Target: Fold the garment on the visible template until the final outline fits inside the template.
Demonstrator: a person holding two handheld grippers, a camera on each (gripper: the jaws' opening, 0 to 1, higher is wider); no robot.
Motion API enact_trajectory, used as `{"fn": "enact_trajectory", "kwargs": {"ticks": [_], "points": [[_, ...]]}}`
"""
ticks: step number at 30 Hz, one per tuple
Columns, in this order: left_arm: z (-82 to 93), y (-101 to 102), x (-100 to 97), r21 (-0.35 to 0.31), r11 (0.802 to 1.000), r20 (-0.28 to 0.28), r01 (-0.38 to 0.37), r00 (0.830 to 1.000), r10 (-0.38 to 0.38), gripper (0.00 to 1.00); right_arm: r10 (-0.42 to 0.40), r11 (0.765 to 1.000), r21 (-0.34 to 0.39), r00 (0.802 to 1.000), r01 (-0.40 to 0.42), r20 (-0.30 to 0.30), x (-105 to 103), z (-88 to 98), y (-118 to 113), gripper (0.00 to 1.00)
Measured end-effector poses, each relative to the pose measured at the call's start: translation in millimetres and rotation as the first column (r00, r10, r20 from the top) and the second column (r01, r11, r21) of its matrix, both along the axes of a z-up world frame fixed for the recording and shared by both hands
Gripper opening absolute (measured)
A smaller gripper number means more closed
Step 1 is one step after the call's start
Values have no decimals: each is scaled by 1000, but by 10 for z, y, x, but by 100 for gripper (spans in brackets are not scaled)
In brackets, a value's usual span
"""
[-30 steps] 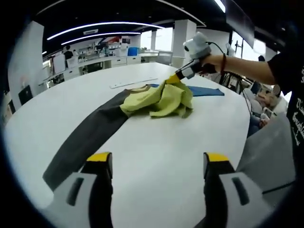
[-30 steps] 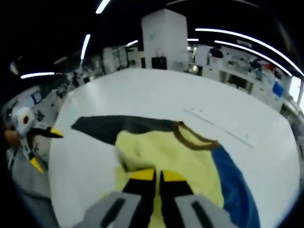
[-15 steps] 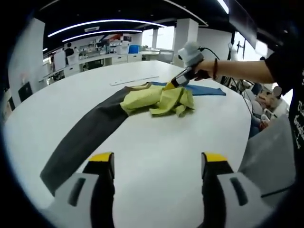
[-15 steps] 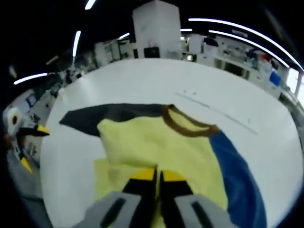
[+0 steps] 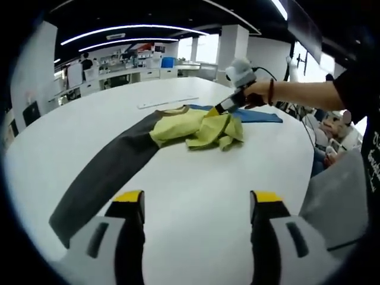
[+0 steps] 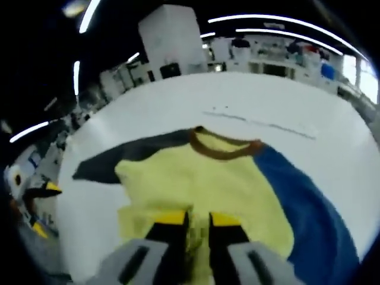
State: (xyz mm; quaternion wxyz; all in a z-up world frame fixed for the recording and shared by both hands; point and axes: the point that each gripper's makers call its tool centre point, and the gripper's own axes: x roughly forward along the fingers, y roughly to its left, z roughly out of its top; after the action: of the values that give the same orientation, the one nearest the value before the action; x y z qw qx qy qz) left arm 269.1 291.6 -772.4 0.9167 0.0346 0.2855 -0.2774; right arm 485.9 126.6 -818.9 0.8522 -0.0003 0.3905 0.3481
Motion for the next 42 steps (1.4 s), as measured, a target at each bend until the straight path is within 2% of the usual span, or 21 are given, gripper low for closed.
{"fn": "enact_trajectory", "kwargs": {"ticks": [6,10,13,17,19,21,23,27,32,34,37,42], "points": [[82,-76,90,-20,1000,27,-9,1000,10,67,-50,997,55,999,50,-10,-80,132,-197,40],[98,-102,180,-29,999,37,-17,999,18,65,-53,995,82,999,53,1,-259,270,-305,43],[119,-126,267,-36,999,45,-29,999,31,62,-50,995,89,999,50,-1,-282,289,-381,45],[159,-115,415,-67,996,59,-59,996,63,60,-37,995,94,999,36,6,-468,337,-447,46],[165,-98,502,-81,994,63,-78,995,83,59,-30,995,94,1000,30,1,-518,316,-482,46],[177,-90,578,-92,991,61,-98,993,104,56,-14,996,82,1000,14,-2,-653,295,-503,46],[200,-90,663,-103,988,77,-112,990,120,54,-10,997,79,1000,10,-3,-680,276,-510,45],[175,-132,775,-116,986,69,-119,989,127,52,7,998,69,1000,-6,-8,-814,225,-517,44],[9,-222,921,-115,986,35,-125,991,129,44,24,998,55,1000,-22,-19,-927,95,-522,41],[-67,-293,957,-131,984,9,-118,993,121,40,27,997,67,999,-26,-21,-954,61,-510,38],[-174,-350,1021,-118,988,-5,-101,995,101,33,24,996,83,999,-22,-22,-994,36,-493,36],[-311,-419,1170,-122,986,-30,-110,994,107,32,17,996,89,1000,-17,-3,-1011,-26,-447,32]]}}
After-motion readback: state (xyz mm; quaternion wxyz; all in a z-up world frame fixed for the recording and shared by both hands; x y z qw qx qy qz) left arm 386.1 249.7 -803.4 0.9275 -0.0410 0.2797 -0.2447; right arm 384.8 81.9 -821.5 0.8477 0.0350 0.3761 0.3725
